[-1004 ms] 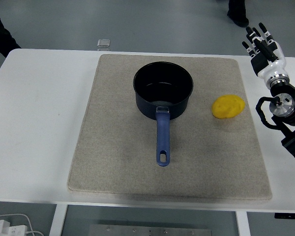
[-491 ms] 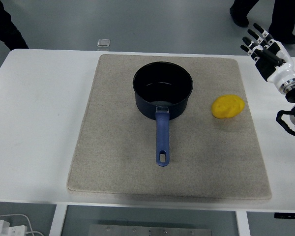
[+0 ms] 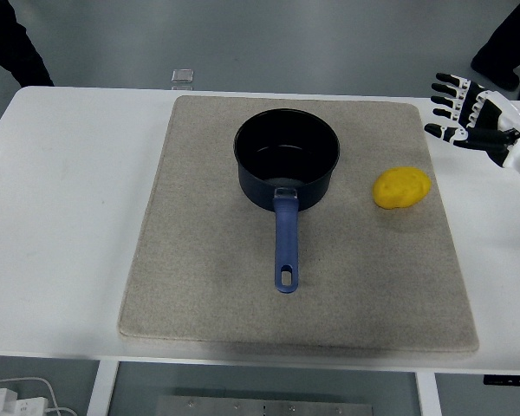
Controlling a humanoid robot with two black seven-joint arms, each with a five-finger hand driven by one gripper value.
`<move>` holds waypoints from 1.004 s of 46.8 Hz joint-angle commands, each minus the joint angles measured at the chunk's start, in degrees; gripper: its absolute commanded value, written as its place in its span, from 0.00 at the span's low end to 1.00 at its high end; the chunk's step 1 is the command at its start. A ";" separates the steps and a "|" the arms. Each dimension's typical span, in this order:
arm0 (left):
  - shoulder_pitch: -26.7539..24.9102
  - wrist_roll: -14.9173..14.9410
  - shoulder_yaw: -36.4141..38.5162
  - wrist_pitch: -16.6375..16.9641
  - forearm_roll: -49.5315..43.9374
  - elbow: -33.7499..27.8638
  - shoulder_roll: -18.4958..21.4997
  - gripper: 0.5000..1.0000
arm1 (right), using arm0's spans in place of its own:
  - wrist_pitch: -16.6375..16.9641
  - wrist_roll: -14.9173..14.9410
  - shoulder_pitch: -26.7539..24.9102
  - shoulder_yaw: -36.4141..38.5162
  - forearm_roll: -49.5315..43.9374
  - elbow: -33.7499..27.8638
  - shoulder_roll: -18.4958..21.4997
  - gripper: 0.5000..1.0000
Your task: Put the potato in the blue pot
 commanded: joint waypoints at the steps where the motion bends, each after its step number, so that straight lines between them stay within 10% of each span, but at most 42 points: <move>1: 0.00 0.00 0.00 0.00 -0.02 -0.01 0.00 0.99 | -0.46 0.49 -0.43 -0.05 -4.00 0.12 -0.17 0.83; 47: 0.00 0.00 0.00 0.00 -0.02 0.08 0.00 0.99 | -10.13 3.04 -3.42 -6.47 -19.65 0.12 0.71 0.83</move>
